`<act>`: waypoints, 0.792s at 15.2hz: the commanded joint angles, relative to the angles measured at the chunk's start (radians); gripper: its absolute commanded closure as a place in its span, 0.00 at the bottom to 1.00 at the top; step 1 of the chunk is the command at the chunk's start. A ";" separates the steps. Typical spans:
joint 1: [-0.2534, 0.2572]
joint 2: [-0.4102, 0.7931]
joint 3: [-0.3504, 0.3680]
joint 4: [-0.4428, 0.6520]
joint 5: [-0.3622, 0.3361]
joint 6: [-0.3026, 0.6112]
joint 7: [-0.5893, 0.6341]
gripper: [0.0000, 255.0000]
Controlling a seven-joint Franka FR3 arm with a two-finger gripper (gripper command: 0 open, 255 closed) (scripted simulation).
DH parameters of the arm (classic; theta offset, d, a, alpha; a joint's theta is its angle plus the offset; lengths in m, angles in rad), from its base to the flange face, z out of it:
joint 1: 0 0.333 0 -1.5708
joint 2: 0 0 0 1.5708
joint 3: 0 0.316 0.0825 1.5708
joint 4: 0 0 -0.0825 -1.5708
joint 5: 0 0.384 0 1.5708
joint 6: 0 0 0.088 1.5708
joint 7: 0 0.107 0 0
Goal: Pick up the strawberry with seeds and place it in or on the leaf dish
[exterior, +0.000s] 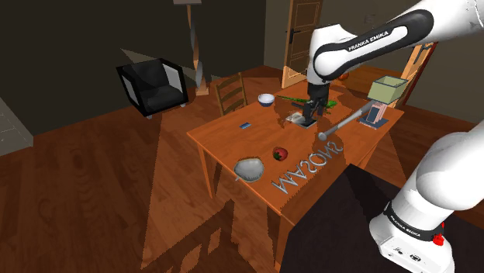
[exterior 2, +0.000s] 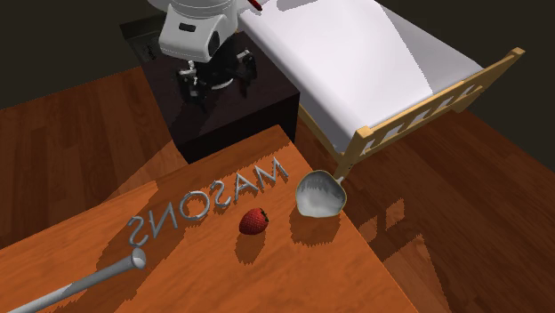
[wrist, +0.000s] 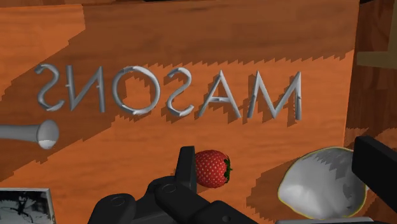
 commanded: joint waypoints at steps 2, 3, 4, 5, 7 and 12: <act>-0.004 0.114 -0.016 0.031 0.001 0.086 -0.016 0.00; -0.005 0.154 -0.021 0.045 0.003 0.113 -0.022 0.00; -0.006 0.194 -0.025 0.060 0.005 0.138 -0.028 0.00; -0.008 0.234 -0.029 0.076 0.009 0.163 -0.035 0.00; -0.011 0.314 -0.036 0.113 0.018 0.207 -0.049 0.00; -0.026 0.516 -0.044 0.228 0.051 0.297 -0.088 0.00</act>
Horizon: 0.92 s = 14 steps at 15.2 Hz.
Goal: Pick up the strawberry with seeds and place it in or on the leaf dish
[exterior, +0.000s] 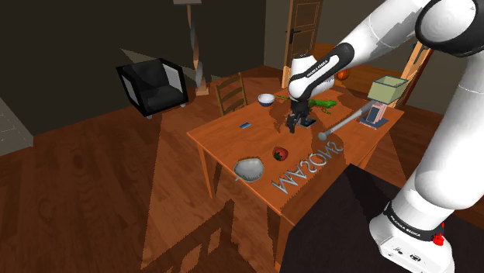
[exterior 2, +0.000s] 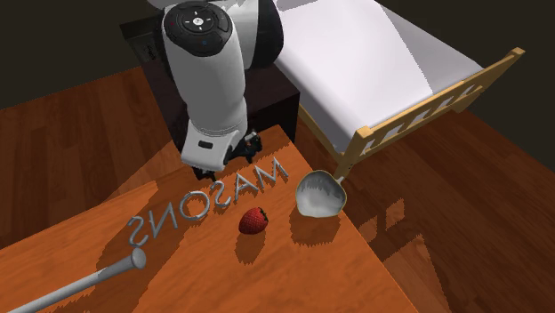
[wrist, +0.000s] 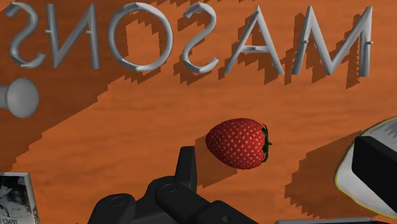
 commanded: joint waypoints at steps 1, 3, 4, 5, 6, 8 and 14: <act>-0.008 0.087 0.000 0.052 0.015 0.035 -0.015 0.00; -0.018 0.167 0.002 0.110 0.029 0.059 -0.030 0.00; -0.023 0.207 0.004 0.140 0.036 0.068 -0.037 0.00; -0.029 0.247 0.006 0.172 0.043 0.077 -0.043 0.00; -0.035 0.286 0.008 0.205 0.049 0.084 -0.049 0.00; -0.048 0.366 0.013 0.275 0.059 0.094 -0.060 0.00; -0.086 0.591 0.028 0.505 0.080 0.092 -0.081 0.00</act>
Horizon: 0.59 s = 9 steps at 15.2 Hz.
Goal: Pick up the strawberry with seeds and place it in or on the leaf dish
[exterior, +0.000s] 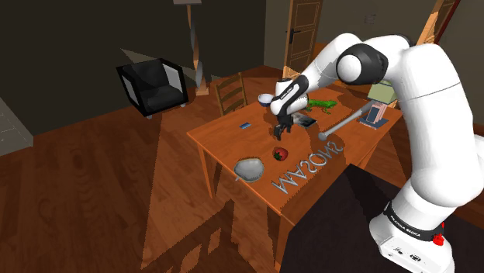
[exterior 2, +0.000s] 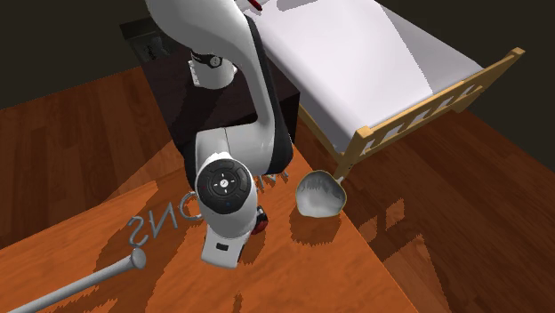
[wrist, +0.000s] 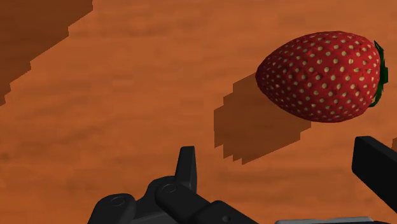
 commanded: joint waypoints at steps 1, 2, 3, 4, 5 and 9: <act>-0.010 0.048 0.003 0.046 0.004 0.004 -0.007 0.00; -0.011 0.058 0.004 0.048 0.005 0.012 -0.007 0.00; -0.013 0.069 0.005 0.051 0.006 0.020 -0.008 0.00; -0.015 0.079 0.006 0.053 0.007 0.028 -0.008 0.00; -0.016 0.090 0.007 0.056 0.008 0.035 -0.009 0.00; -0.020 0.118 0.009 0.065 0.010 0.055 -0.010 0.00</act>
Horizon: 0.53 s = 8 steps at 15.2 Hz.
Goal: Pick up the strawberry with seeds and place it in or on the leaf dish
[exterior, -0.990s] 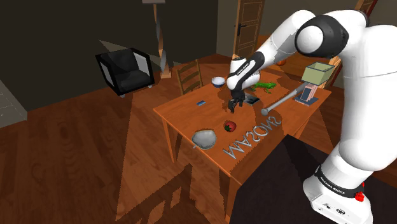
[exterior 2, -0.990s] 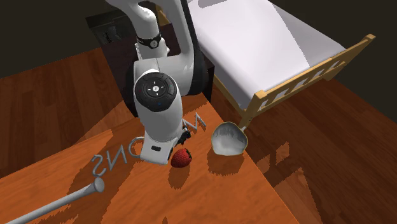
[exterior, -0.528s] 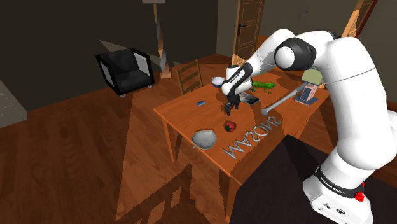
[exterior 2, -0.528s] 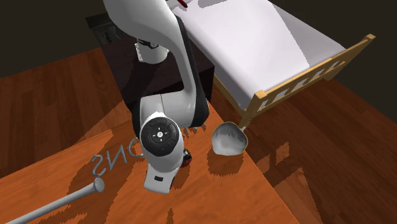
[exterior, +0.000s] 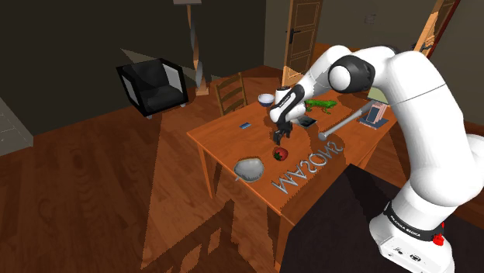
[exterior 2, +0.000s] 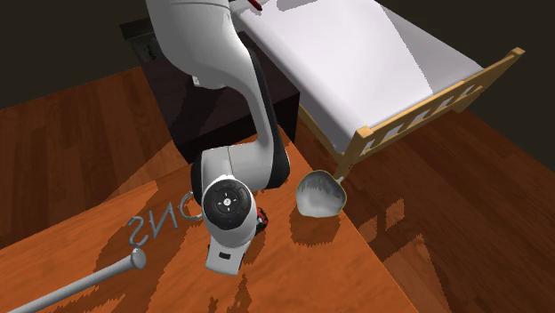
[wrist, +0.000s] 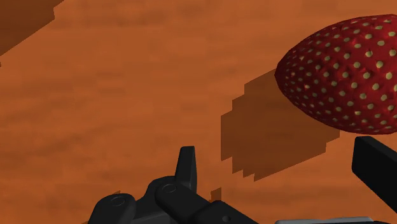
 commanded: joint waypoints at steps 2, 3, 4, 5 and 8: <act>-0.001 0.004 0.000 0.001 0.000 0.004 0.000 0.00; -0.001 0.004 0.000 0.001 0.000 0.004 0.000 0.00; -0.001 0.004 0.000 0.001 0.000 0.004 0.000 0.00; -0.001 0.004 0.000 0.001 0.000 0.004 0.000 0.00; -0.001 0.004 0.000 0.001 0.000 0.003 0.000 1.00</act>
